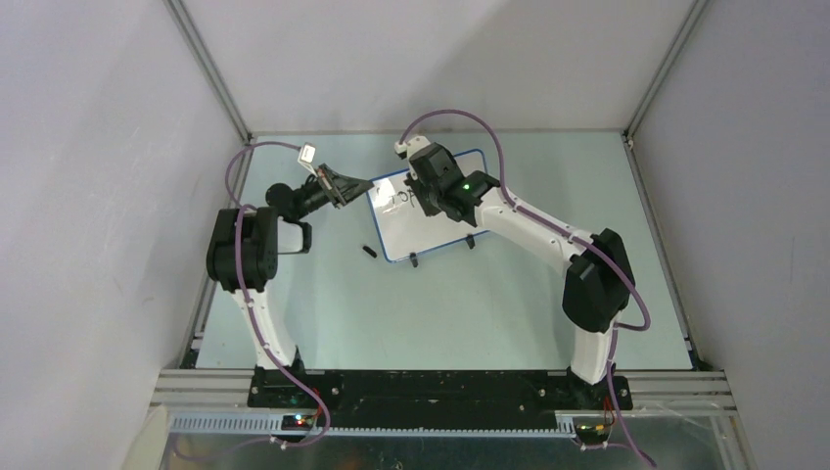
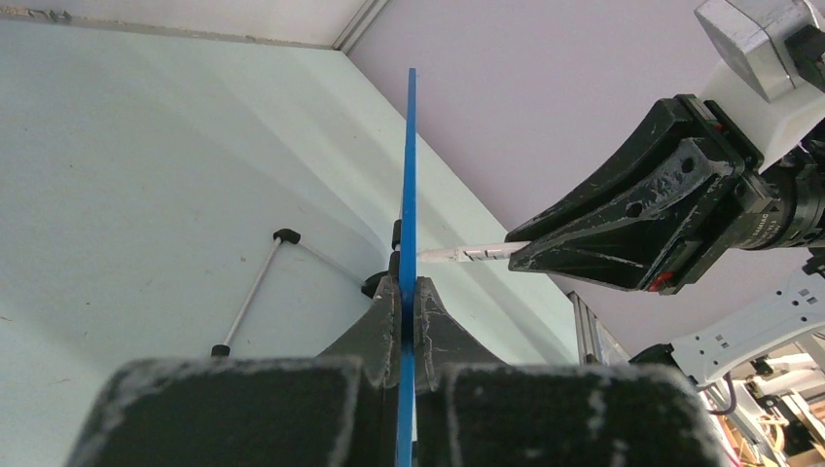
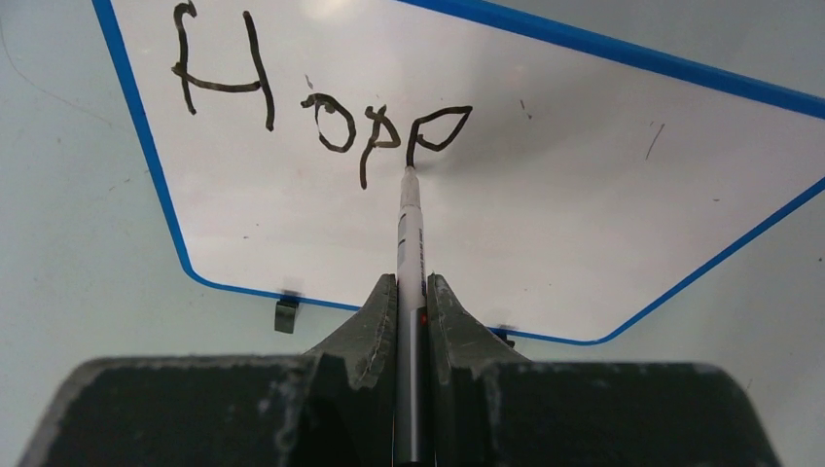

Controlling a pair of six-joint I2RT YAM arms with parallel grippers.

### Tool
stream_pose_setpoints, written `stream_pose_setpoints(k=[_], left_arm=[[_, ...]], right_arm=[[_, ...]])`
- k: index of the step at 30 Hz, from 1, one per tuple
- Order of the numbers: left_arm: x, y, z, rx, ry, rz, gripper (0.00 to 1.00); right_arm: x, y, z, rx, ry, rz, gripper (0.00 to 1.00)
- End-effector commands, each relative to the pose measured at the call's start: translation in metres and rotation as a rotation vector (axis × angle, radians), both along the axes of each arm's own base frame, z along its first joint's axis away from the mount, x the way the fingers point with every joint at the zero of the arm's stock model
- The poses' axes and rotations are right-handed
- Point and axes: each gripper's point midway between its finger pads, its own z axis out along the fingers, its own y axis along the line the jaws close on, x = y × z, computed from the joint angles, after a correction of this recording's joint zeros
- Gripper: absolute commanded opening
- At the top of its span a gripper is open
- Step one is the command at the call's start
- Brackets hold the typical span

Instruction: Write a sentence on the whiteboard

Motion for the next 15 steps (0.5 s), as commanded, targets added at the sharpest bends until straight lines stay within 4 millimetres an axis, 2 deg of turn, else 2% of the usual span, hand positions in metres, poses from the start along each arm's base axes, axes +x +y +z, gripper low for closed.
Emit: stream_pose_setpoints(k=[1,15], left_arm=[[-0.004,-0.003,0.012,0.012,-0.073,-0.032,0.0],[-0.004,-0.003,0.012,0.012,-0.075,-0.032,0.0]], right_arm=[[0.005,-0.01,0.004,0.005,-0.015,-0.033,0.0],[0.015,-0.02,0.017,0.019,-0.037,-0.064,0.0]])
